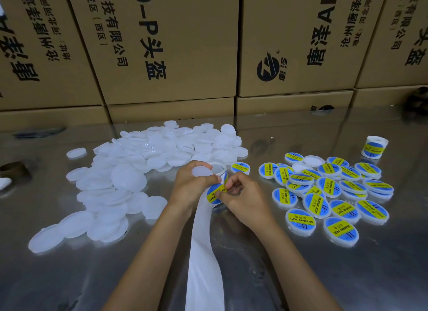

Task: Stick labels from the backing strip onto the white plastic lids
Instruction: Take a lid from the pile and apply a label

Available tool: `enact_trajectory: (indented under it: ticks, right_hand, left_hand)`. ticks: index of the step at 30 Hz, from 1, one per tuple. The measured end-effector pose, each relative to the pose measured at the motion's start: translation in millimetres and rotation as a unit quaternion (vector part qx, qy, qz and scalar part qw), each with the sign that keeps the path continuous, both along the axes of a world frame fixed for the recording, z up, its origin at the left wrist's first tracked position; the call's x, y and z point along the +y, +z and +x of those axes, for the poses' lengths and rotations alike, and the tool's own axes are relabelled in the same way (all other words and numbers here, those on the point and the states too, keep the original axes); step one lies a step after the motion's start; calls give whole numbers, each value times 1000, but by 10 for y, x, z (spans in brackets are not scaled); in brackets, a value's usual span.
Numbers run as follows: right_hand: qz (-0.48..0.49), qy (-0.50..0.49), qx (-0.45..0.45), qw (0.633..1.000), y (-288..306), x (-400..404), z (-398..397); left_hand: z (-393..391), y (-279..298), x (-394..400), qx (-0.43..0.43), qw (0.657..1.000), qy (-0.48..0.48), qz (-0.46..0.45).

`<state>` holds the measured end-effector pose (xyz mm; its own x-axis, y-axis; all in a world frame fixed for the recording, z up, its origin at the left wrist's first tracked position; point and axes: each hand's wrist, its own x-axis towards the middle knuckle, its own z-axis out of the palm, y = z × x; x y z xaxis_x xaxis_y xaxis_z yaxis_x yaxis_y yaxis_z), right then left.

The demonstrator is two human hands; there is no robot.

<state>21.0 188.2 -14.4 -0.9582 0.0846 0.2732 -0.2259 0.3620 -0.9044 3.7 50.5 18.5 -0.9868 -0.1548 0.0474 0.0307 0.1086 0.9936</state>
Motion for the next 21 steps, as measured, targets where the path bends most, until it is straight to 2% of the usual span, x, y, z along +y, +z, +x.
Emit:
enact_trajectory:
  ticks: [6,11,17,19,21]
  right_hand:
    - [-61,19,-41,997,85,2,22]
    - [-101,57,-131,985,191,44,75]
    - [-66,144,-172,972,295,143,178]
    - [-105,166,-173,965,306,181,188]
    - [-189,172,-161,953,328,212,183]
  left_hand:
    - [-16,-2,14,12,999,7,-29]
    - [-16,-4,22,13,999,12,-43]
    - [-25,-30,13,22,999,16,-19]
    - [-20,-38,12,23,999,17,-28]
    - [-15,-29,4,26,999,25,-38]
